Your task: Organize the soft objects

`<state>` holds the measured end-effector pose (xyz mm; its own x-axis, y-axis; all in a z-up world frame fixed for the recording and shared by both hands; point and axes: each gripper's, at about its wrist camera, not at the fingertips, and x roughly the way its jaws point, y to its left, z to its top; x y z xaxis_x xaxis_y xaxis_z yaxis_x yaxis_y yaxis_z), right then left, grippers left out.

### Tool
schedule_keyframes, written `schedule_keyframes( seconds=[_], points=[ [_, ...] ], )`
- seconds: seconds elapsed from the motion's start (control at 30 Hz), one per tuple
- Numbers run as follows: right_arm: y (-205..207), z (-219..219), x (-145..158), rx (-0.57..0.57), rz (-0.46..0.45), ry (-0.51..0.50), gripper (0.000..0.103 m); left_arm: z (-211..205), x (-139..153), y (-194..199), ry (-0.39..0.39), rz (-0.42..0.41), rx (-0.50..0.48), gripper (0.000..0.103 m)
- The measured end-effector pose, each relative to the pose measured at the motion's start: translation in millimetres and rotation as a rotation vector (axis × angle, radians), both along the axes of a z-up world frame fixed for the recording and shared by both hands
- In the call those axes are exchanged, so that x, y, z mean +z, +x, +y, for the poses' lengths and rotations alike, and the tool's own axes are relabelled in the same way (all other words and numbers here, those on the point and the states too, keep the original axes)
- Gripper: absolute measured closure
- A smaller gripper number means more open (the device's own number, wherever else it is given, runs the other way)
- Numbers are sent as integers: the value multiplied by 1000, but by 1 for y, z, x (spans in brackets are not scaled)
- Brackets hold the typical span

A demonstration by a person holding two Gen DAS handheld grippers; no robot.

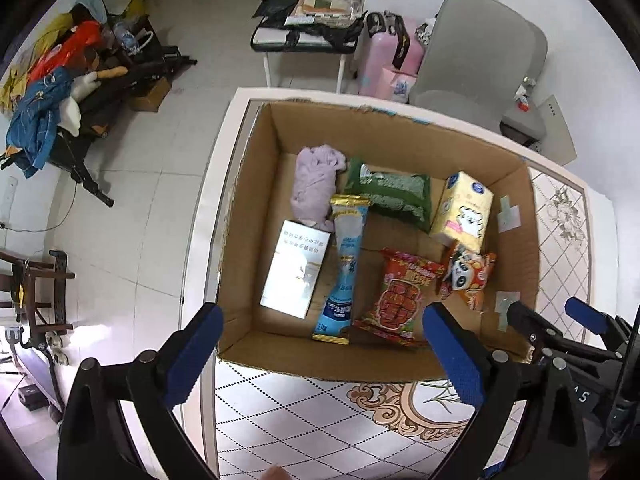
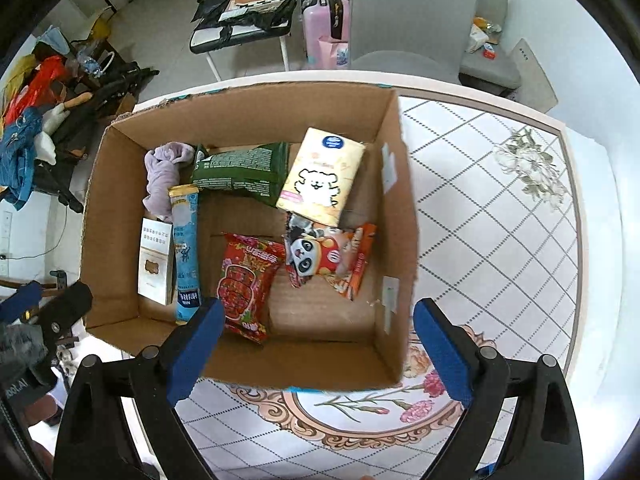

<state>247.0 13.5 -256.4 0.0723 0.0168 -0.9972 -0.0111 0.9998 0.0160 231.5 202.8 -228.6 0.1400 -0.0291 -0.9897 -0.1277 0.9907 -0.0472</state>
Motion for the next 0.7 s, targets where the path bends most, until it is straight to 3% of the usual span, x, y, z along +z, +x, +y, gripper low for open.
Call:
schedule_keyframes(
  seconds=[0.2, 0.43, 0.7],
  points=[
    [-23, -13, 50, 1, -86, 11, 6, -13, 55, -21, 28, -97, -14, 1],
    [-64, -27, 132, 11, -209, 20, 6, -23, 125, -57, 40, -215, -19, 1],
    [-111, -35, 209, 35, -308, 20, 6, -27, 174, -94, 42, -258, -35, 1]
  ],
)
